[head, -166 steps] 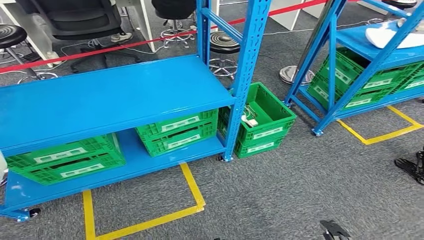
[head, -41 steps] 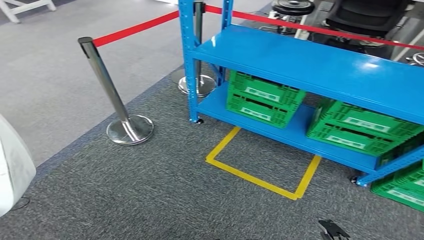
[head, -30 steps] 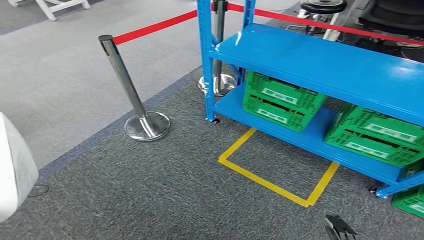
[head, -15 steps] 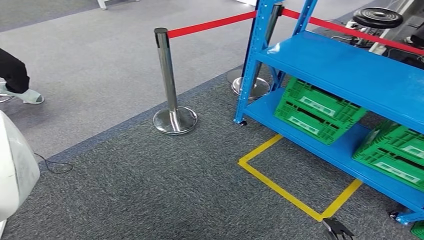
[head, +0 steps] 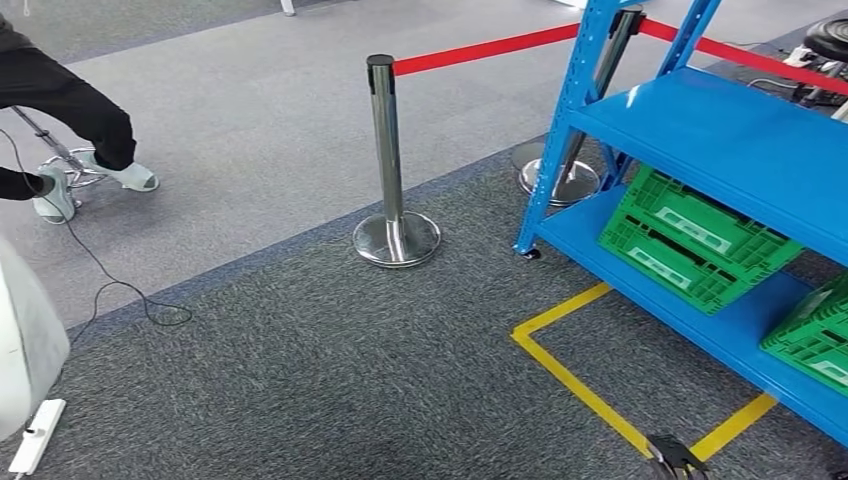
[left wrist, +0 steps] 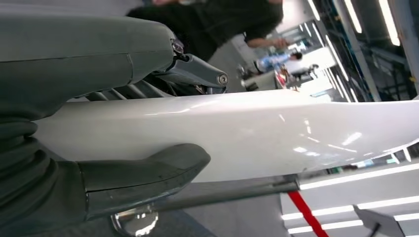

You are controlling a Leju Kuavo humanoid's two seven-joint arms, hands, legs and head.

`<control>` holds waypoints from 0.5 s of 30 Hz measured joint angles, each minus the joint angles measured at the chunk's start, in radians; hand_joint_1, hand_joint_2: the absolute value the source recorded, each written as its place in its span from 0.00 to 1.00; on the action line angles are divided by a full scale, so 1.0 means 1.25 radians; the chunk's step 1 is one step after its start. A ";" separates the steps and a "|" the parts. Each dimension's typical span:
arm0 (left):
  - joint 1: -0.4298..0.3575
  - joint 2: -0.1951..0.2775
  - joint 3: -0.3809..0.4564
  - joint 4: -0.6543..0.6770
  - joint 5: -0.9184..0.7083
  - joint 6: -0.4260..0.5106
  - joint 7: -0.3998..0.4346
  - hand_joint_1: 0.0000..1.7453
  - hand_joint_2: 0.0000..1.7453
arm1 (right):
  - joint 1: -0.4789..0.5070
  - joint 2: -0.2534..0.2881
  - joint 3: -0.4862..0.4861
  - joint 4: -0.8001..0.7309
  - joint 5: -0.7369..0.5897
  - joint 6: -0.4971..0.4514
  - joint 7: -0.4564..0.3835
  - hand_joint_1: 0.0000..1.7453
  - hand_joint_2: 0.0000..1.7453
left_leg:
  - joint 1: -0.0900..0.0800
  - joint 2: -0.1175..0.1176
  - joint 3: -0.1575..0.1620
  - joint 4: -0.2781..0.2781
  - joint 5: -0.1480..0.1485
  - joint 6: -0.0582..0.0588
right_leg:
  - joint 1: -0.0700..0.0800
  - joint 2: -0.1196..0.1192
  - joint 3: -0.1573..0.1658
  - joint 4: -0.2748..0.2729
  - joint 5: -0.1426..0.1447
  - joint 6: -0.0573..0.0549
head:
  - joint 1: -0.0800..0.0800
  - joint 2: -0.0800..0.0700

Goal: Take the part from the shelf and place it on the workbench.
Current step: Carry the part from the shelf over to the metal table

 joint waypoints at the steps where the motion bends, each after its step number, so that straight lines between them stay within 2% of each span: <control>1: -0.001 -0.001 0.001 0.000 -0.002 0.010 0.001 1.00 1.00 | 0.001 0.000 0.000 0.000 0.000 -0.002 -0.003 0.00 0.00 | 0.000 0.013 -0.027 0.055 -0.028 -0.002 | 0.001 -0.008 -0.001 0.000 0.000 -0.003 | -0.001 0.000; 2: 0.000 -0.002 0.003 0.000 -0.004 0.019 0.001 1.00 1.00 | 0.003 0.000 0.000 0.000 0.001 -0.004 -0.004 0.00 0.00 | 0.000 0.018 -0.053 0.109 -0.050 -0.003 | 0.002 -0.017 -0.002 0.000 -0.001 -0.004 | -0.001 0.000; 3: 0.001 -0.004 0.004 0.000 -0.004 0.023 0.001 1.00 1.00 | 0.004 0.000 0.000 0.000 0.001 -0.006 -0.005 0.00 0.00 | 0.000 0.019 -0.071 0.145 -0.060 -0.003 | 0.004 -0.026 -0.002 0.000 -0.001 -0.005 | -0.001 0.000; 4: 0.001 -0.005 0.006 0.000 -0.005 0.026 0.001 1.00 1.00 | 0.005 0.000 0.000 0.000 0.002 -0.008 -0.006 0.00 0.00 | 0.000 0.019 -0.075 0.153 -0.054 -0.002 | 0.005 -0.035 -0.002 0.000 -0.002 -0.005 | -0.001 0.000; 5: 0.002 -0.005 0.008 0.000 -0.005 0.027 0.001 1.00 1.00 | 0.004 0.000 0.000 0.000 0.003 -0.008 -0.007 0.00 0.00 | 0.000 0.021 -0.062 0.127 -0.033 0.000 | 0.005 -0.044 -0.001 0.000 -0.002 -0.005 | -0.001 0.000; 7: 0.002 -0.007 0.010 0.000 -0.007 0.030 0.000 1.00 1.00 | 0.002 0.000 0.000 0.000 0.005 -0.009 -0.008 0.00 0.00 | -0.004 0.046 -0.005 0.024 0.019 0.007 | 0.007 -0.059 0.002 0.000 -0.004 -0.003 | -0.001 0.000; 8: 0.001 -0.007 0.010 -0.001 -0.010 0.031 0.000 1.00 1.00 | 0.002 0.000 0.000 0.000 0.006 -0.009 -0.008 0.00 0.00 | -0.006 0.062 0.021 -0.025 0.034 0.010 | 0.009 -0.065 0.003 0.002 -0.006 0.000 | -0.002 0.000; 9: 0.000 -0.007 0.010 -0.001 -0.014 0.033 -0.001 1.00 1.00 | 0.002 0.000 0.000 0.000 0.006 -0.009 -0.007 0.00 0.00 | -0.008 0.074 0.037 -0.055 0.040 0.013 | 0.010 -0.069 0.002 0.002 -0.007 0.002 | -0.002 0.000; 10: -0.001 -0.008 0.010 -0.002 -0.021 0.037 -0.003 1.00 1.00 | 0.003 0.000 0.000 0.000 0.007 -0.009 -0.006 0.00 0.00 | -0.010 0.077 0.041 -0.068 0.040 0.015 | 0.012 -0.074 0.002 0.003 -0.009 0.005 | -0.002 0.000; 13: 0.002 -0.009 0.011 -0.004 -0.051 0.066 -0.010 1.00 1.00 | 0.001 0.001 0.000 0.000 0.008 -0.008 -0.002 0.00 0.00 | -0.011 0.056 0.040 -0.079 0.043 0.027 | 0.011 -0.090 0.005 0.001 -0.011 0.015 | 0.001 0.000; 15: 0.000 -0.011 0.011 -0.005 -0.071 0.089 -0.015 1.00 1.00 | -0.001 0.003 0.000 -0.001 0.009 -0.009 -0.001 0.00 0.00 | -0.008 0.041 0.042 -0.085 0.048 0.035 | 0.009 -0.064 -0.008 0.032 -0.033 0.022 | 0.003 0.000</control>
